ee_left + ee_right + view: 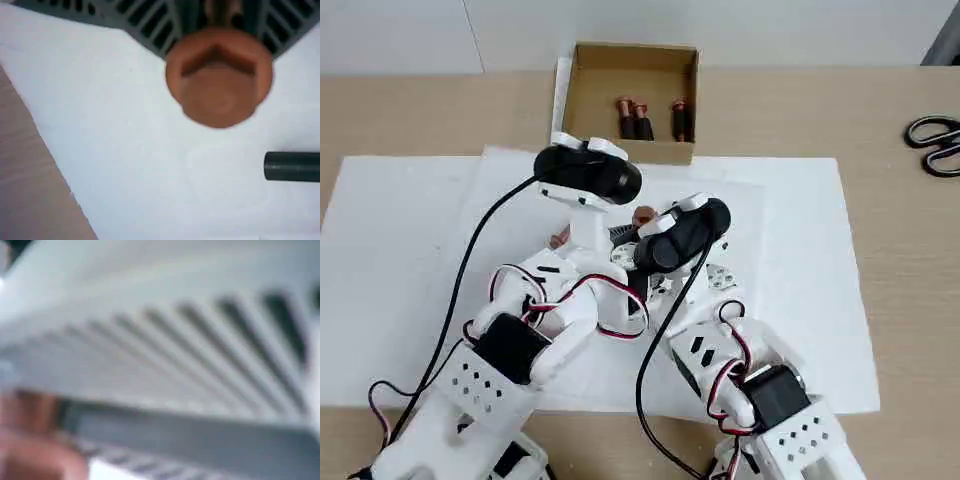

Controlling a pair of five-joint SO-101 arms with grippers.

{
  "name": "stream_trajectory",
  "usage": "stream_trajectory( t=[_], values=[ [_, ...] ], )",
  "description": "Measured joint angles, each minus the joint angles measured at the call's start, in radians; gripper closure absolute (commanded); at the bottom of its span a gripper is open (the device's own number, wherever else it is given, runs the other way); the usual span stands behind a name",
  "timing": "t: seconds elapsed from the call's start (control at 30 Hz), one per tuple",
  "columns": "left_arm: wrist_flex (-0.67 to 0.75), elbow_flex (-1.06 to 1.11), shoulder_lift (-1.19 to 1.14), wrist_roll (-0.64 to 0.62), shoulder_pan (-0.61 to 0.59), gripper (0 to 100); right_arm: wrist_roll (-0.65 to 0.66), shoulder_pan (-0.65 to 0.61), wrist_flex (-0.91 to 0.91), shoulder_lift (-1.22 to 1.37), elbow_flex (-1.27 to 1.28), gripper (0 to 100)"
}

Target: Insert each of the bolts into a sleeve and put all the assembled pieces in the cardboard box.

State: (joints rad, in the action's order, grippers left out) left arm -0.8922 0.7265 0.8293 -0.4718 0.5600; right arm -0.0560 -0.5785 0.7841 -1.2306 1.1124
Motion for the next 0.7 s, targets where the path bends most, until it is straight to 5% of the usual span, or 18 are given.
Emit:
stream_trajectory(
  t=[0.17, 0.37, 0.7],
  values=[
    [-0.044, 0.000, 0.000, -0.002, 0.006, 98, 0.000, 0.000, 0.000, 0.000, 0.000, 99.5],
    [-0.072, 0.000, 0.000, -0.003, 0.008, 77, 0.002, 0.000, 0.000, 0.000, 0.002, 99.5],
    [-0.140, -0.009, 0.037, -0.003, 0.003, 76, 0.002, 0.000, 0.002, 0.002, 0.003, 99.5]
  ],
)
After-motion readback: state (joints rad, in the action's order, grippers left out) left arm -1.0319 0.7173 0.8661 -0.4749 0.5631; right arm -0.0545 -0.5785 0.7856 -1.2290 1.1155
